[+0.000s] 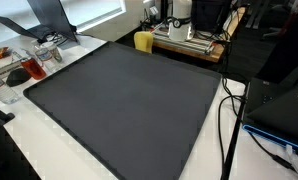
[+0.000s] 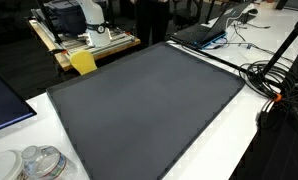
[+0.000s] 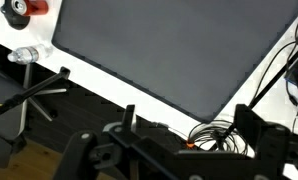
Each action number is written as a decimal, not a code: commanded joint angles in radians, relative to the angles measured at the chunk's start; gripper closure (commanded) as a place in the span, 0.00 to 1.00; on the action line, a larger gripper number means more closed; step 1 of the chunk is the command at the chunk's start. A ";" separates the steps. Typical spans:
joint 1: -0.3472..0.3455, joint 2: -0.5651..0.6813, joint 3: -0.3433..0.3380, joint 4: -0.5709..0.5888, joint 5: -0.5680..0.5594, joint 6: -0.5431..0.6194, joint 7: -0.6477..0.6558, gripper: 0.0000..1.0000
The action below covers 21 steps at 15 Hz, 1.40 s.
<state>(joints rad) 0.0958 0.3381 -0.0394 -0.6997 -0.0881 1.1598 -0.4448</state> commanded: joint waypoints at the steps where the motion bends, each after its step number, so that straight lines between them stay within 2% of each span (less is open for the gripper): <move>1: 0.028 0.006 -0.003 -0.064 -0.057 -0.022 -0.018 0.00; 4: 0.045 -0.013 -0.002 -0.159 -0.108 -0.044 -0.067 0.00; 10: 0.045 -0.111 0.000 -0.458 -0.193 0.015 -0.163 0.00; 13: 0.036 -0.166 -0.003 -0.598 -0.222 0.034 -0.170 0.00; 19: 0.018 -0.298 -0.008 -0.884 -0.205 0.103 -0.150 0.00; 20: -0.016 -0.319 0.030 -0.926 -0.212 0.114 -0.144 0.00; 21: -0.019 -0.341 0.031 -0.977 -0.212 0.127 -0.137 0.00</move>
<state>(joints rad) 0.1117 0.1114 -0.0438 -1.4840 -0.2855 1.2213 -0.5920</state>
